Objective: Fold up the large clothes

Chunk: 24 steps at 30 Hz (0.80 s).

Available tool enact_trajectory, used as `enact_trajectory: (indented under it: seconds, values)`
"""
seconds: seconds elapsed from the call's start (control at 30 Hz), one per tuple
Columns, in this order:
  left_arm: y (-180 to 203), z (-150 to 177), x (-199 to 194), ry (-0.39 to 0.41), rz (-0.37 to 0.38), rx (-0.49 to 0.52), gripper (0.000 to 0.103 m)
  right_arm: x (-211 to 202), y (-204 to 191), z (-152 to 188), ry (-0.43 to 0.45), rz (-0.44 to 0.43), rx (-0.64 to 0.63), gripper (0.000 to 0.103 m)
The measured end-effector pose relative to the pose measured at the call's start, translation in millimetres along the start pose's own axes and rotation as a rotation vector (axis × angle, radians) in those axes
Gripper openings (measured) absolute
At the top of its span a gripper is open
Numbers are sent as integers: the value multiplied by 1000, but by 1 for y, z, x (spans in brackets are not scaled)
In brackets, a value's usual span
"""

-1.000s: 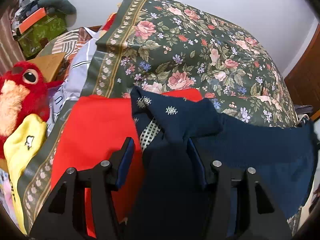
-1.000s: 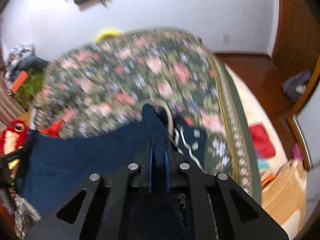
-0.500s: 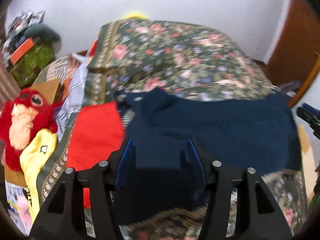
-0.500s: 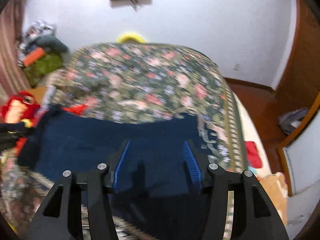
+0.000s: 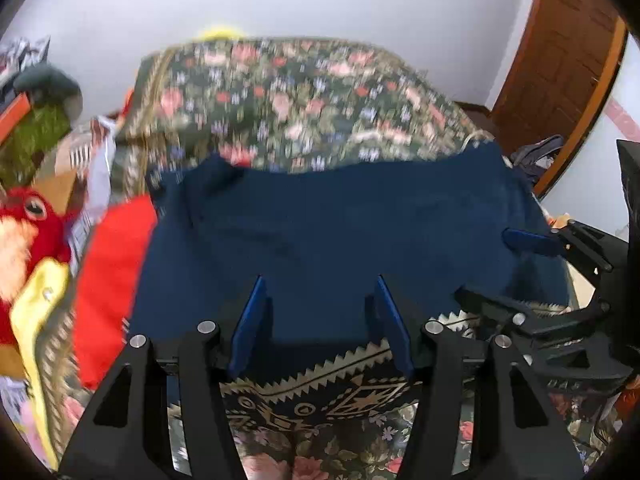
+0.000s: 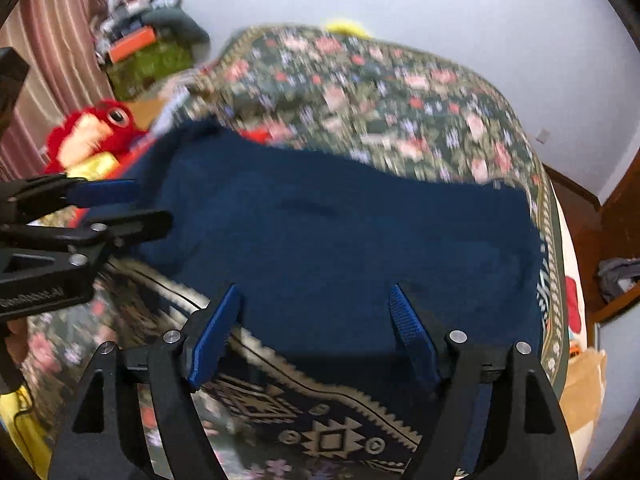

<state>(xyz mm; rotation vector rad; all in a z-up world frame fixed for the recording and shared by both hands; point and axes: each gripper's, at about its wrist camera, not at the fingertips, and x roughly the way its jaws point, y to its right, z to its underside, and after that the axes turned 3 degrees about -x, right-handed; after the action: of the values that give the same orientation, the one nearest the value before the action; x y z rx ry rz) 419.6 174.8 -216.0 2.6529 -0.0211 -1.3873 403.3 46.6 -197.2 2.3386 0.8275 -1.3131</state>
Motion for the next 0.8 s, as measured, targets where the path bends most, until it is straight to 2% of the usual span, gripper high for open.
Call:
enact_trajectory:
  seconds: [0.13, 0.27, 0.47, 0.57, 0.67, 0.73, 0.8]
  values:
    - [-14, 19, 23, -50, -23, -31, 56, 3, 21, 14, -23, 4, 48, 82]
    - [-38, 32, 20, -25, 13, -118, 56, -1, 51, 29, -51, 26, 117, 84]
    - [-56, 49, 7, 1, -15, -163, 56, -10, 88, 53, -76, 27, 217, 84]
    - [-67, 55, 1, 5, -17, -198, 56, -17, 90, 59, -83, 8, 208, 84]
    - [-80, 62, -6, 3, -47, -258, 56, -22, 86, 64, -98, 61, 185, 84]
    - [-95, 70, -10, 2, -30, -317, 56, -24, 85, 69, -105, 73, 174, 84]
    - [-105, 76, -14, 4, -74, -363, 56, -26, 84, 72, -114, 88, 162, 84]
